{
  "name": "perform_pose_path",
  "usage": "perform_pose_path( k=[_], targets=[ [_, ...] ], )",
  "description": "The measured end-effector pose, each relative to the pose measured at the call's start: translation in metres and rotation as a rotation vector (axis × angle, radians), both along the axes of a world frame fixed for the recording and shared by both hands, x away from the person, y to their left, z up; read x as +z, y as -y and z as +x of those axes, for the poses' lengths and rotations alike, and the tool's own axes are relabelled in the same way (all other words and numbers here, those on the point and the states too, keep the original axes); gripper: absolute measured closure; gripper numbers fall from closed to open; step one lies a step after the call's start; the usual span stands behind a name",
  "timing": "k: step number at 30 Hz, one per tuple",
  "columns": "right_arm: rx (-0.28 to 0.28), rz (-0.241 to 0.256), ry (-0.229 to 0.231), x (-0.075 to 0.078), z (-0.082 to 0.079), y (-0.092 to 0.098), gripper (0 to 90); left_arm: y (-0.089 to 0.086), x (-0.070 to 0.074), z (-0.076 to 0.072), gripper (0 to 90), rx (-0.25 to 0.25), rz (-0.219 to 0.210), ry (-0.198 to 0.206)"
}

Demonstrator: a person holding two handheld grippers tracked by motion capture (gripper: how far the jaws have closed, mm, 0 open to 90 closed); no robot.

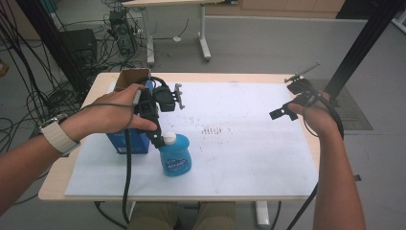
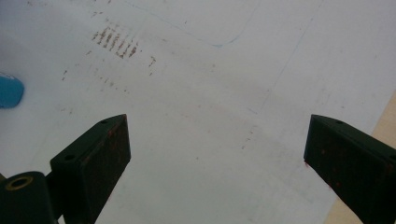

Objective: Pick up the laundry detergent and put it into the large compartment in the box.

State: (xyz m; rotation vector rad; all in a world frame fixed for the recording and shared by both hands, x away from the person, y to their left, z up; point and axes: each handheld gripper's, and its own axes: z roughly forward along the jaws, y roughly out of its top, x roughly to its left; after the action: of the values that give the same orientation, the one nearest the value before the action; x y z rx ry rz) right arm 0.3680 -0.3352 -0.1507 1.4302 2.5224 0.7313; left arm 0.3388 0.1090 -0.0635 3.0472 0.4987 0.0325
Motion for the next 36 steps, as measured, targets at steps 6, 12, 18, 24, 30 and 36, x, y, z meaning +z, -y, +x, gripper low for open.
perform_pose_path(
  k=[6,12,18,24,30,36],
  targets=[
    [-0.001,0.001,-0.002,0.000,0.000,0.000,6.9,0.008,-0.005,0.002,9.2,-0.008,0.011,0.000],
    [0.004,0.001,0.000,0.000,0.002,-0.001,6.9,0.014,-0.012,0.003,9.2,-0.007,0.013,0.001],
    [0.003,0.001,-0.002,-0.002,0.002,-0.001,6.9,0.020,-0.020,0.005,9.2,-0.007,0.023,-0.008],
    [0.002,0.002,-0.001,-0.001,0.001,0.000,6.9,0.024,-0.026,0.005,9.2,-0.008,0.023,-0.007],
    [0.000,0.002,-0.001,-0.001,0.001,0.000,6.9,0.029,-0.031,0.004,9.3,-0.017,0.033,-0.002],
    [-0.001,0.003,0.000,-0.001,0.000,0.000,6.9,0.034,-0.037,0.004,9.5,-0.019,0.042,-0.003]
  ],
)
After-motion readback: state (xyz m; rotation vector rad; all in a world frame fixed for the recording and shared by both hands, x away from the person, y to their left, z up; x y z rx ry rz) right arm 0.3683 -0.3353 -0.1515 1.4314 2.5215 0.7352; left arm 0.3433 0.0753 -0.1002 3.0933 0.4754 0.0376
